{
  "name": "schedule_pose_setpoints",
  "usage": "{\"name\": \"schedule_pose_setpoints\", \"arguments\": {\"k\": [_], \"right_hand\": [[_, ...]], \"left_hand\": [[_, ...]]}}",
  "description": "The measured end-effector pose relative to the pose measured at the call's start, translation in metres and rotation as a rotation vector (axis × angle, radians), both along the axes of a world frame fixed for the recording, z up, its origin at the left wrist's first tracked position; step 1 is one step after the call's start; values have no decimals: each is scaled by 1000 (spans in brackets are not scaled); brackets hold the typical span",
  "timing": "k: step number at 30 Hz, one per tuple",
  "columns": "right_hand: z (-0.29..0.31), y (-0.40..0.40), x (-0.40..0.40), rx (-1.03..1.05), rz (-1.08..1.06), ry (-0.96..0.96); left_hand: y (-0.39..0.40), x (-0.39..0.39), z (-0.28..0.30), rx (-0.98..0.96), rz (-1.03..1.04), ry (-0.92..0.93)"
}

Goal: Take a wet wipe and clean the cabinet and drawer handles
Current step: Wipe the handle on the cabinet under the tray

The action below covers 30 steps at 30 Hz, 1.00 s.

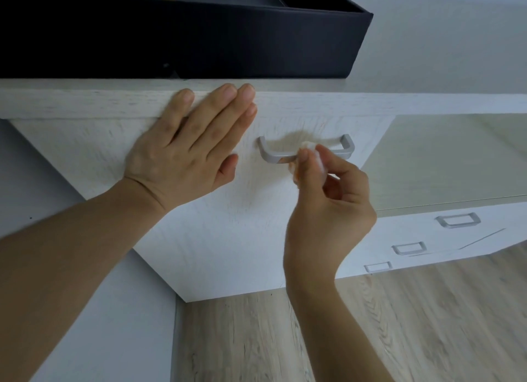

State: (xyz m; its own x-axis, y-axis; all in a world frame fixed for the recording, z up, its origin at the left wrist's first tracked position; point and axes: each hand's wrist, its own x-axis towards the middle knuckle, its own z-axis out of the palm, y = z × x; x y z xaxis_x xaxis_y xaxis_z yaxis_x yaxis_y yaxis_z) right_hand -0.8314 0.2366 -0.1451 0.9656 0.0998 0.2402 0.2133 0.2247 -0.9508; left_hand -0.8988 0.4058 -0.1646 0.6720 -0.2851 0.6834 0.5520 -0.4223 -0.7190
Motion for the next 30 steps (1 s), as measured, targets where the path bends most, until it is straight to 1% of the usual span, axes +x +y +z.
{"name": "schedule_pose_setpoints", "arguments": {"k": [2,4,8,12,17,20,24,27,30], "right_hand": [[-1,2,-1,-17,5,-1],[-3,2,-1,35,-7,36],[-3,-1,-4,-23,24,-57],[-3,-7,8,52,-24,15],[-5,-1,-1,-10,39,-105],[-6,-2,3,31,2,-53],[-7,-3,0,-28,63,-102],[-7,-5,4,33,15,-68],[-10,3,-7,29,36,-71]], "left_hand": [[-1,0,0,-3,2,2],[-1,0,-1,-8,5,1],[-1,1,0,-11,7,8],[-1,2,-2,-18,-11,-1],[-1,1,-1,-26,-12,10],[-1,1,-2,-25,-10,9],[0,1,-1,-20,-11,10],[0,1,-2,-25,-21,-1],[0,1,-1,-24,-18,9]]}}
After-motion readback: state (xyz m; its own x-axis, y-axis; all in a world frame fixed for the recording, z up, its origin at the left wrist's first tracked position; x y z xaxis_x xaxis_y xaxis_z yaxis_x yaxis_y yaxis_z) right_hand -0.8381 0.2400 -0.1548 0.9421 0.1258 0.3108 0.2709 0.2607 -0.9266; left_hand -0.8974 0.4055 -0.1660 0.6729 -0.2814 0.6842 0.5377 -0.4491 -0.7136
